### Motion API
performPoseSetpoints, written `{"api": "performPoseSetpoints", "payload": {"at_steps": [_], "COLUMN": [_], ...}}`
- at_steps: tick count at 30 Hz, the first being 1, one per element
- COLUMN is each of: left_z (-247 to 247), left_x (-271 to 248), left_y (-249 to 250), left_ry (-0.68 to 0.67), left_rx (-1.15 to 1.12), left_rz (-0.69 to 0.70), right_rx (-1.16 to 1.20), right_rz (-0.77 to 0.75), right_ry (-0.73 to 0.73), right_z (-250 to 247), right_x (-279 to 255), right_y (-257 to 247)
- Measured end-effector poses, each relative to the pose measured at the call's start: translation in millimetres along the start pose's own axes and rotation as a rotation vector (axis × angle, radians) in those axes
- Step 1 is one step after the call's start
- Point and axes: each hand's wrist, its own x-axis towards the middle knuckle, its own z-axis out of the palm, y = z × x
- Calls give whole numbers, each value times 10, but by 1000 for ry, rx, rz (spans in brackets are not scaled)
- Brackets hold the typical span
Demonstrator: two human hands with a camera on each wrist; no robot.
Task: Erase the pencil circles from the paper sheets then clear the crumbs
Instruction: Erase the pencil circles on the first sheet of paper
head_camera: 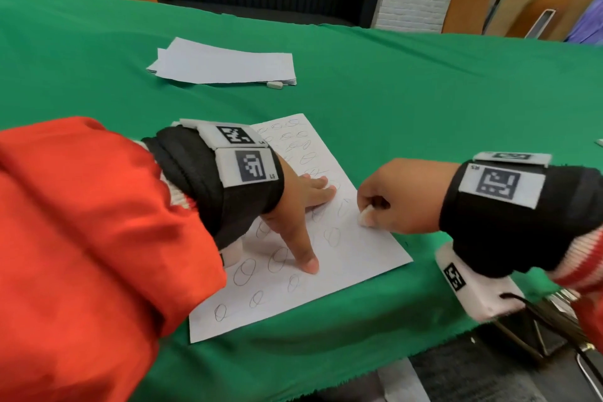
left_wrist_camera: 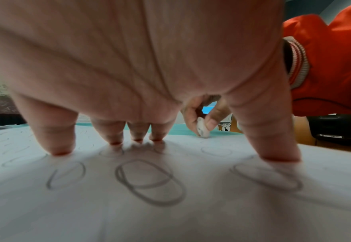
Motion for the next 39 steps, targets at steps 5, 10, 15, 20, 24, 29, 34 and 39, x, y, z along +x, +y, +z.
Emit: {"api": "performPoseSetpoints", "payload": {"at_steps": [5, 10, 15, 20, 24, 29, 34, 39], "left_z": [-4, 0, -11, -8, -12, 2, -43, 11], "left_x": [-13, 0, -18, -9, -9, -4, -156, -311], "left_y": [1, -1, 8, -6, -11, -13, -53, -157], "left_ry": [0, -4, -4, -14, -18, -2, 62, -27], "left_rx": [-13, 6, 6, 17, 7, -51, -43, -55], "left_rz": [-3, -4, -4, 1, 0, -6, -63, -77], "right_rx": [10, 18, 49, 286, 415, 477, 503, 492], "right_rz": [-62, 11, 27, 145, 115, 135, 88, 38], "right_ry": [-48, -26, -26, 253, 152, 146, 158, 172], "right_z": [25, 35, -34, -99, 28, 126, 162, 175], "right_x": [-57, -30, -99, -92, -190, -237, -275, -242], "right_y": [-30, 55, 86, 196, 50, -11, -71, -179]}}
